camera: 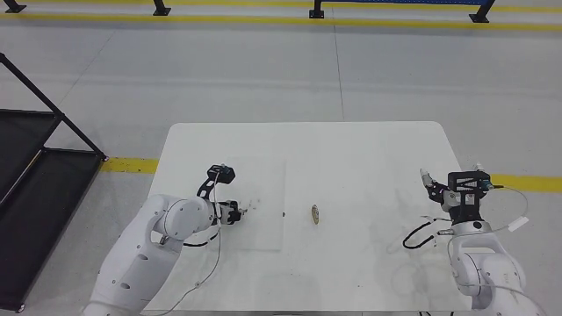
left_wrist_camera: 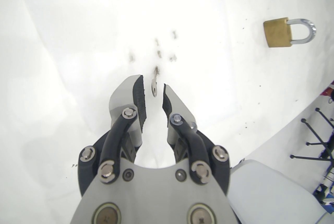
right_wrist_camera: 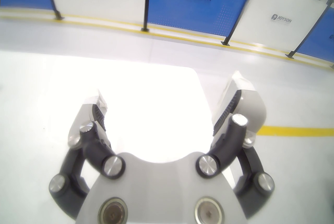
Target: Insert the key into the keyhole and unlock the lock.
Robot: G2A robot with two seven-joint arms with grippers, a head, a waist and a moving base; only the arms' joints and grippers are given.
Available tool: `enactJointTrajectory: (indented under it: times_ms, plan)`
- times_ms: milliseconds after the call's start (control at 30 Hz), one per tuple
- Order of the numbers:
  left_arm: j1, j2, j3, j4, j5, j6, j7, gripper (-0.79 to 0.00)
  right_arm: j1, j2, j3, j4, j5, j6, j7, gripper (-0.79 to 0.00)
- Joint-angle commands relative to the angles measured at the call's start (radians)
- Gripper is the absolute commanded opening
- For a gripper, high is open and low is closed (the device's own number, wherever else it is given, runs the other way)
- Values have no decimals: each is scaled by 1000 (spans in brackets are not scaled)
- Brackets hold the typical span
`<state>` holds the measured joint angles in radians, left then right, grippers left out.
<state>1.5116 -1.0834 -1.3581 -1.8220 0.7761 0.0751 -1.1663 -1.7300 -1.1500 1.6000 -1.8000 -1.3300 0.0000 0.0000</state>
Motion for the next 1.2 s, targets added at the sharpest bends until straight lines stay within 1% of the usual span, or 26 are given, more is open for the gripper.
enactJointTrajectory:
  times_ms: [0,300,367,400,433,633,867,1033,1167]
  plan:
    - [-1,1,1,3,-3,5,0,-619,0,0,0,0,0,0,0,0]
    - [-3,4,10,4,-1,12,0,-677,0,0,0,0,0,0,0,0]
    - [-3,5,12,6,-2,14,3,-720,0,0,0,0,0,0,0,0]
    - [-3,5,12,7,-4,15,4,-779,0,0,0,0,0,0,0,0]
    - [-4,5,13,8,-5,17,3,-785,0,0,0,0,0,0,0,0]
    - [-5,9,6,-8,-11,21,-6,-785,0,0,0,0,0,0,0,0]
    - [11,19,-25,-71,23,40,-52,-785,0,0,0,0,0,0,0,0]
    - [15,26,-27,-97,73,50,-95,-785,0,0,0,0,0,0,0,0]
    - [6,30,-11,-97,147,60,-145,-785,0,0,0,0,0,0,0,0]
